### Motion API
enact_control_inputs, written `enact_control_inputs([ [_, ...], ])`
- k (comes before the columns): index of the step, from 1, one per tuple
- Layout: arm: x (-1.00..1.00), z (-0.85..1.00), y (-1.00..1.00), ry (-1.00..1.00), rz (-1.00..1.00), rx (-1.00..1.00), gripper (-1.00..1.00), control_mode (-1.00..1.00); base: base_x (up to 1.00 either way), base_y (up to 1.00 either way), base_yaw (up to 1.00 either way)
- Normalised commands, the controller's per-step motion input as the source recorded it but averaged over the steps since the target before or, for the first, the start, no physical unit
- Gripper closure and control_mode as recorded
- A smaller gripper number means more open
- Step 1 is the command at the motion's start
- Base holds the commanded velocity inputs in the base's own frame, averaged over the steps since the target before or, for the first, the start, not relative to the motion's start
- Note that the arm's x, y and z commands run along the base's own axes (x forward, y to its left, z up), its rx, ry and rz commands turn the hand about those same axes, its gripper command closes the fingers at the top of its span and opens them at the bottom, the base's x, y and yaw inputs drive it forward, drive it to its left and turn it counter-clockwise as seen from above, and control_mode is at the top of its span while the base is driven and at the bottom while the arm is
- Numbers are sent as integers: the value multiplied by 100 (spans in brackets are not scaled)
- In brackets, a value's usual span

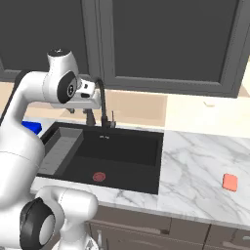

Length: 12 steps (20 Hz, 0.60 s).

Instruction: Pick up all produce items and place them in the sink. Turn on the sink faucet to wash them. Then turn the sink off and put them in the tray.

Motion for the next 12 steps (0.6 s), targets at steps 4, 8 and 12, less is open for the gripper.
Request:
enact_control_inputs([
  [4,-1,0,0,0,0,0,-100,100,-5,2,0],
  [8,0,0,0,0,0,0,-100,100,-3,27,0],
  [12,0,0,0,0,0,0,-100,100,0,48,0],
])
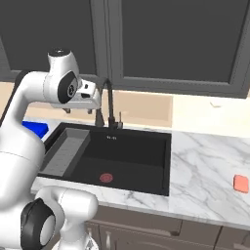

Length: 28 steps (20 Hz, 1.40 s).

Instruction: Pick up all produce items and place them in the sink. Turn on the sink faucet to wash them. Then turn the sink off and put them in the tray.

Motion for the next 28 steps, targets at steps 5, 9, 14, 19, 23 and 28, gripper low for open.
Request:
enact_control_inputs([
  [5,0,0,0,0,0,0,-100,100,-1,13,-2],
  [9,0,0,0,0,0,0,-100,100,0,22,-8],
  [14,0,0,0,0,0,0,-100,100,3,39,-5],
  [19,0,0,0,0,0,0,-100,100,8,46,-2],
  [23,0,0,0,0,0,0,-100,100,27,8,0],
  [28,0,0,0,0,0,0,-100,100,46,0,3],
])
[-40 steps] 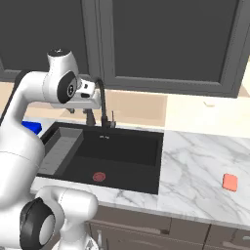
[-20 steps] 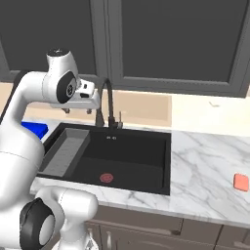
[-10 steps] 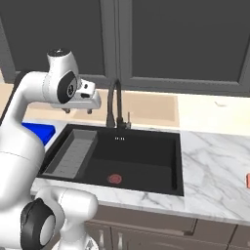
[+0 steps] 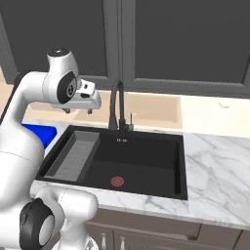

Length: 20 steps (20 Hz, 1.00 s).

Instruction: Pick up all produce items and place them in the sink. Turn on the sink faucet to wash them. Then turn the sink off and put them in the tray.

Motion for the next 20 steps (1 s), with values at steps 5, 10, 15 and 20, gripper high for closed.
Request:
enact_control_inputs([
  [5,0,0,0,0,0,0,-100,100,47,0,5],
  [10,0,0,0,0,0,0,-100,100,32,0,1],
  [15,0,0,0,0,0,0,-100,100,0,0,0],
  [20,0,0,0,0,0,0,-100,100,0,0,0],
])
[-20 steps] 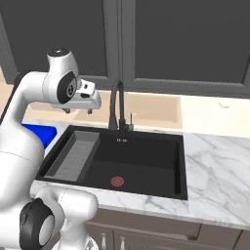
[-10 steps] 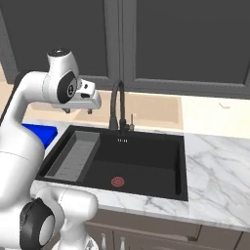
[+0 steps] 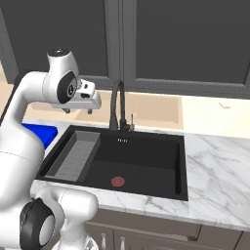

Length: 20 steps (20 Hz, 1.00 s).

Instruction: Pick up all produce items and place them in the sink. Turn on the sink faucet to wash them. Then turn the sink off and put them in the tray.

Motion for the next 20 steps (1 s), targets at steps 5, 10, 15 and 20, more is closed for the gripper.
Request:
enact_control_inputs([
  [5,0,-1,0,1,0,0,-100,-100,0,1,0],
  [10,-17,-13,28,2,2,0,-100,-100,0,0,0],
  [15,-20,-24,76,3,12,-11,-100,-100,0,0,0],
  [20,-12,-22,100,12,12,-17,-100,-100,0,0,0],
])
